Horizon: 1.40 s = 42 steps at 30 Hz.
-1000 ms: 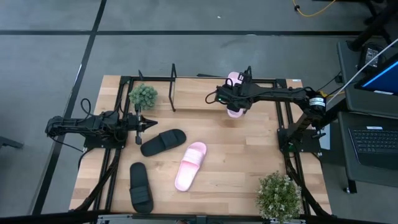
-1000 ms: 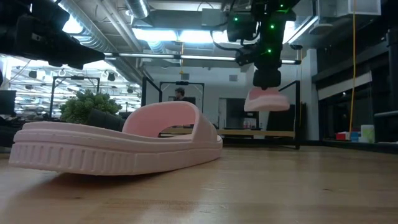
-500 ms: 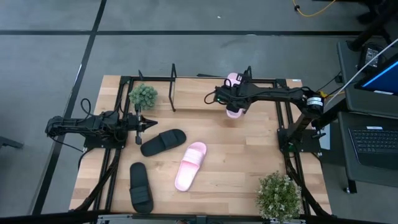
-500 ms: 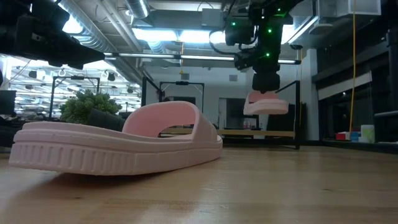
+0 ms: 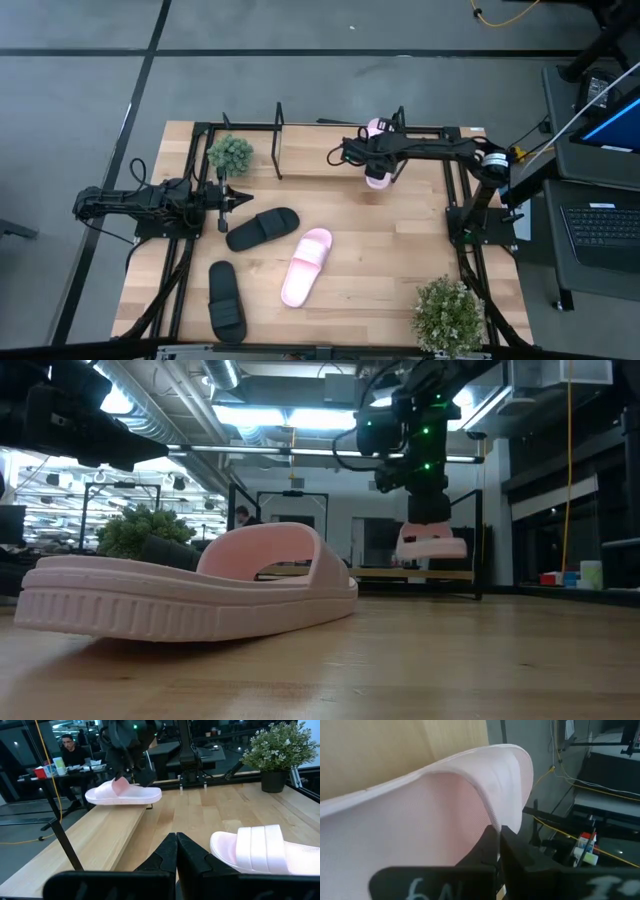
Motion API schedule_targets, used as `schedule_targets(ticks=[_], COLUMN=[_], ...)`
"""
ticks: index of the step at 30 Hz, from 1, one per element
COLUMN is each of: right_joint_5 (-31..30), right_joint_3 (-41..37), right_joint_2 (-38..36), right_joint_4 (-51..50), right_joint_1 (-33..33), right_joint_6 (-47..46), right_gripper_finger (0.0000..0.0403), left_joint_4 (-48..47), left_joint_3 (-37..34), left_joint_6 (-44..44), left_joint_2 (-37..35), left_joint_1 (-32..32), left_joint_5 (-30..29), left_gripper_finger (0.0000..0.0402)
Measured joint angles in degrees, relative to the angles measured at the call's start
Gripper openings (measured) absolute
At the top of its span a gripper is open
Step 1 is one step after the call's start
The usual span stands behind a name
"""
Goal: Pick and place slides into the shelf
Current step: Put the right pink slides on the shelf
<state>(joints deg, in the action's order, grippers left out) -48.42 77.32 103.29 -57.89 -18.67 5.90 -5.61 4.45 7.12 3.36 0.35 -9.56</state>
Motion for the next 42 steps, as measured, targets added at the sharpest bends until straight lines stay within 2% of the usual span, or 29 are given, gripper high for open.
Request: schedule_targets(ticks=[33,42], right_joint_5=[2.00,3.07], right_joint_3=[0.00,0.00], right_joint_2=[0.34,0.34], right_joint_4=[1.55,2.36], right_joint_1=[-2.35,-2.90], right_joint_6=[10.51,9.53], right_gripper_finger=[0.0006,0.0006], left_joint_4=[0.00,0.00], left_joint_3=[0.00,0.00], left_joint_6=[0.01,-0.01], left_joint_2=[0.00,0.01], left_joint_1=[0.01,0.01], left_joint_5=[0.00,0.00], left_gripper_finger=[0.0000,0.0000])
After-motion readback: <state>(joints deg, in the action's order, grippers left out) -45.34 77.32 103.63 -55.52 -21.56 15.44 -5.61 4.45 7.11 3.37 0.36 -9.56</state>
